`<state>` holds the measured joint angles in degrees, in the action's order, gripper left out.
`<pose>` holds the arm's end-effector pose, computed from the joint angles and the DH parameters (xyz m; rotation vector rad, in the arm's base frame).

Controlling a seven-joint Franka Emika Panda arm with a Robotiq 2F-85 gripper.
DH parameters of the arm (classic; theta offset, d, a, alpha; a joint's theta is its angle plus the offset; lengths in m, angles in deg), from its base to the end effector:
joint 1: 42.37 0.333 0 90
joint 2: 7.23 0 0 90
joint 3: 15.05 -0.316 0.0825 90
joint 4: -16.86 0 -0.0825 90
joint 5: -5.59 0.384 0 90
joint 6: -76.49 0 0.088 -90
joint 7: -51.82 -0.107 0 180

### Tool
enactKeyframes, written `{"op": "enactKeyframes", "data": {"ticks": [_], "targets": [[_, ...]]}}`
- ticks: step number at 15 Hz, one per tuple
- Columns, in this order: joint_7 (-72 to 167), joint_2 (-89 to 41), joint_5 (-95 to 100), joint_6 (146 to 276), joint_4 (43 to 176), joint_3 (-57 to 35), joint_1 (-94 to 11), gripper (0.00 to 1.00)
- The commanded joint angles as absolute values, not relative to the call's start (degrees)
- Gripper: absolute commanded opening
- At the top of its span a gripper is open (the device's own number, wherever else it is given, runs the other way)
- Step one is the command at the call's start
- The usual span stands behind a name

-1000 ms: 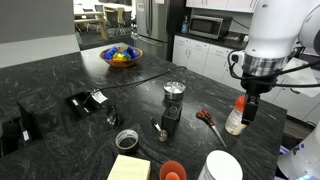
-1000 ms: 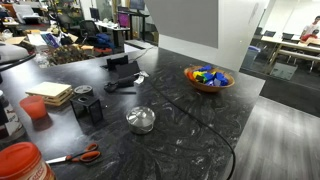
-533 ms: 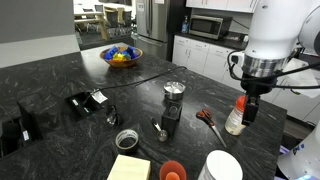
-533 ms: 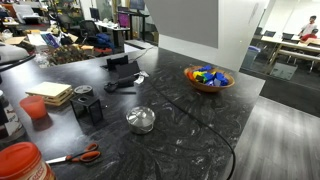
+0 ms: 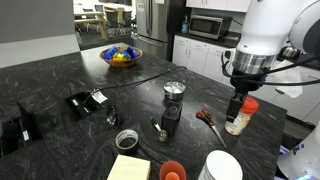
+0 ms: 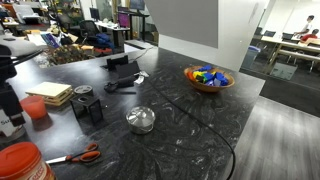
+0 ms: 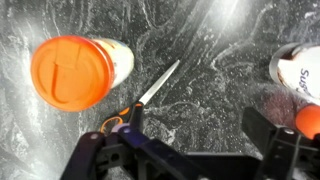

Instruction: Put the measuring cup into the black object.

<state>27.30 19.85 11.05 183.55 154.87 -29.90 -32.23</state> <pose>0.3580 0.1809 0.4722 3.0822 -0.0855 -0.0946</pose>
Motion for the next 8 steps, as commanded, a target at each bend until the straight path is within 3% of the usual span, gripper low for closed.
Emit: {"op": "enactKeyframes", "data": {"ticks": [1,8], "targets": [[20.0,11.9,11.5,187.5,149.0,-32.4,-33.7,1.00],[16.2,9.5,10.9,189.7,148.3,-32.1,-32.2,1.00]]}}
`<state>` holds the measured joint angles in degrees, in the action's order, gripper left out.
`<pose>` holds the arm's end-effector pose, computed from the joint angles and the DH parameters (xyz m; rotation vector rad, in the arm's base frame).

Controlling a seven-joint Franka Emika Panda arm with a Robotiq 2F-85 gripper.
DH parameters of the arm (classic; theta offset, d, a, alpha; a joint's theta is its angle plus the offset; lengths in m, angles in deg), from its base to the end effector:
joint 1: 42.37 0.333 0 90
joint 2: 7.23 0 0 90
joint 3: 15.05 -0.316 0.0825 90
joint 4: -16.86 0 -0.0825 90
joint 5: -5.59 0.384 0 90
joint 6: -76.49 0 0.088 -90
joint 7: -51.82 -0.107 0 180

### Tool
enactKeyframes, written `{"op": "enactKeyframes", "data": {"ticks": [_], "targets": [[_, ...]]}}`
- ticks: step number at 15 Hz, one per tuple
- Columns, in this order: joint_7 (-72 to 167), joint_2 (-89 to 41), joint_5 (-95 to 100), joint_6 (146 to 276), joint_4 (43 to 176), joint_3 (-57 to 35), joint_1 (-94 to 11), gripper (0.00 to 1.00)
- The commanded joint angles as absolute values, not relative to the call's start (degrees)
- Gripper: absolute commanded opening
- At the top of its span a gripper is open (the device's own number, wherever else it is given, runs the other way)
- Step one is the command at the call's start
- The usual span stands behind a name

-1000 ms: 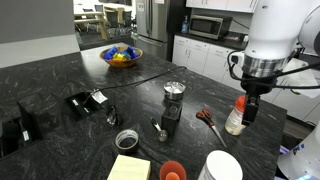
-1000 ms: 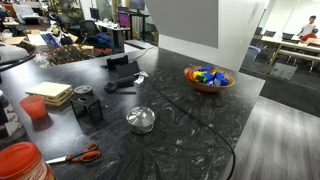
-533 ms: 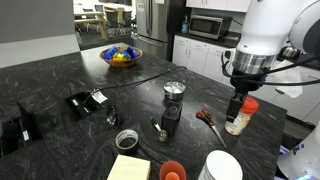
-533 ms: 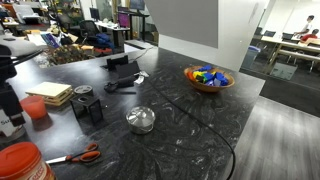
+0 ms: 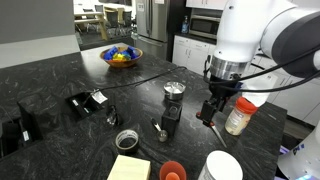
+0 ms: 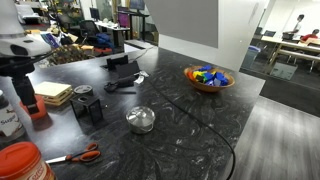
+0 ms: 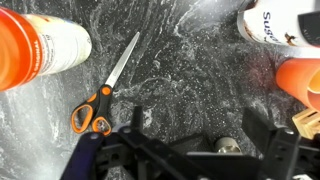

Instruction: Put the measuring cup into the black object.

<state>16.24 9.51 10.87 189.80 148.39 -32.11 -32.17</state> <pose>0.4023 0.2196 0.4578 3.1068 -0.3067 -0.0480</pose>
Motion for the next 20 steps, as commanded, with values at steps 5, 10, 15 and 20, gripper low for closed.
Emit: {"op": "enactKeyframes", "data": {"ticks": [5,10,15,20], "targets": [[15.0,9.5,10.6,189.9,148.1,-32.5,-32.3,1.00],[7.8,3.3,11.6,194.9,143.5,-33.3,-32.3,1.00],[2.4,-5.1,13.9,196.6,138.1,-32.2,-31.1,1.00],[0.0,-8.5,14.4,197.5,136.6,-31.1,-30.3,1.00]]}}
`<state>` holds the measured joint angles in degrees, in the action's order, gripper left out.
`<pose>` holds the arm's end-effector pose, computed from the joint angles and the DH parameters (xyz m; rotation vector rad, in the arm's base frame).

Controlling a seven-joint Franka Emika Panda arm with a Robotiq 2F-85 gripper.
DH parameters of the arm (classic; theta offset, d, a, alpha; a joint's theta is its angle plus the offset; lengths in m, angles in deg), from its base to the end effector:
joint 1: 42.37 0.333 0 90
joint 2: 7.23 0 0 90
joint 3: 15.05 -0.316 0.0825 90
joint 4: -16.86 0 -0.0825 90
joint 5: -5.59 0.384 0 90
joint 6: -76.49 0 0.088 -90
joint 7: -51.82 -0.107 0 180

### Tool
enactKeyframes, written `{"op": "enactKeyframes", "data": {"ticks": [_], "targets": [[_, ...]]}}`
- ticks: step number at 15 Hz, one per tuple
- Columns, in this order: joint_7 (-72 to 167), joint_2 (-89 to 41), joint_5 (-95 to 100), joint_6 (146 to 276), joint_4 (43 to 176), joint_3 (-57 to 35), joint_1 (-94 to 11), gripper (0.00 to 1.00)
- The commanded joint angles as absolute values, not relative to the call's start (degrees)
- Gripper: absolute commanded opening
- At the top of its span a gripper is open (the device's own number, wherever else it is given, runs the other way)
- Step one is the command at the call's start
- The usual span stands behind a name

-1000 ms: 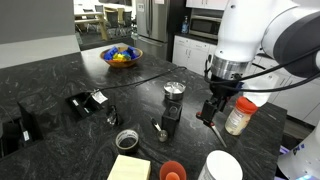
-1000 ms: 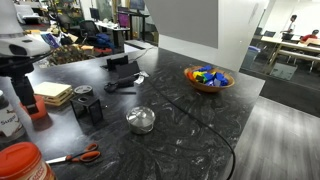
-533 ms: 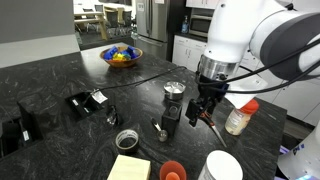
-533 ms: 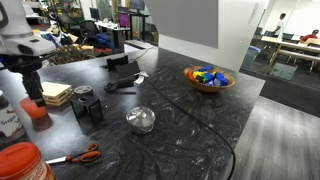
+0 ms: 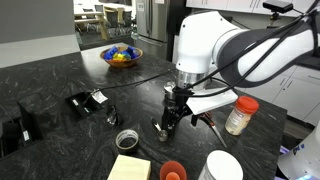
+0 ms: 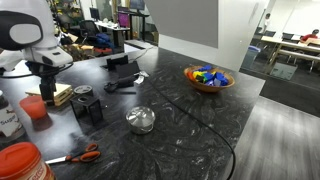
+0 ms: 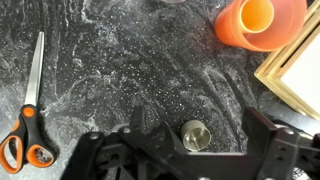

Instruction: Put the measuring cup into the black object.

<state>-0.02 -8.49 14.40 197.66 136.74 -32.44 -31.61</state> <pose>0.4810 0.2647 0.4133 -2.9403 0.7401 0.1334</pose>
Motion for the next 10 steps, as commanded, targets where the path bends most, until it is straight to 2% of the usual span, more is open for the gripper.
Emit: {"op": "enactKeyframes", "data": {"ticks": [1,7,10], "targets": [[0.0,-8.7,14.4,197.5,136.7,-31.0,-30.2,1.00],[0.0,-8.2,14.4,197.5,136.7,-31.0,-30.1,1.00],[-7.7,-10.0,15.0,197.7,135.6,-30.4,-30.2,1.00]]}}
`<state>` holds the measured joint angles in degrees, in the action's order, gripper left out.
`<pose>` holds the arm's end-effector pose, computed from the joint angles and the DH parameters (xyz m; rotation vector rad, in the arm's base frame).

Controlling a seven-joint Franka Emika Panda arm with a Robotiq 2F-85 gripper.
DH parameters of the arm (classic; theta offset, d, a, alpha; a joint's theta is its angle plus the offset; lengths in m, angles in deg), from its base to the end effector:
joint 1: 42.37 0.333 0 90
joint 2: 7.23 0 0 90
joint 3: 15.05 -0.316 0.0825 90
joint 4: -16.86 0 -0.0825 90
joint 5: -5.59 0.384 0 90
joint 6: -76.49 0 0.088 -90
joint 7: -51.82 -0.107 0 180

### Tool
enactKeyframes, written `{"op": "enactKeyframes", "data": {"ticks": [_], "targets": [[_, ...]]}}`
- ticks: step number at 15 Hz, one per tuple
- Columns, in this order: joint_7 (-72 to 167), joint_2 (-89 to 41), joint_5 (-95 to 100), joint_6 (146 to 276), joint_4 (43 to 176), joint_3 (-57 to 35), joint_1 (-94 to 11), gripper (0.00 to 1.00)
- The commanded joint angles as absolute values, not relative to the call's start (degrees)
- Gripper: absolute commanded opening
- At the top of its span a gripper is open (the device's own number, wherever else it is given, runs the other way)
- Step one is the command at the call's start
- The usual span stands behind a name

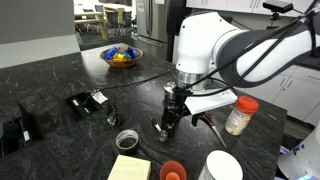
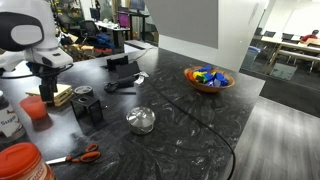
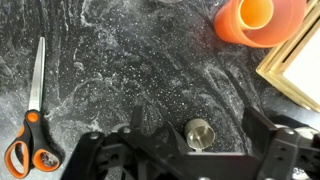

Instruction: Put the measuring cup into the black object.

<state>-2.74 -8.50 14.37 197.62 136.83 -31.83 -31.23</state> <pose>0.4817 0.2626 0.4123 -2.9241 0.8162 0.1392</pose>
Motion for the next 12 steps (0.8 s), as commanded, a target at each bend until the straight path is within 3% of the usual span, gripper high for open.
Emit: {"op": "enactKeyframes", "data": {"ticks": [1,12], "targets": [[-10.3,-10.7,14.5,197.9,135.2,-30.2,-30.2,1.00],[-21.5,-18.1,12.8,199.3,130.6,-28.6,-27.6,1.00]]}}
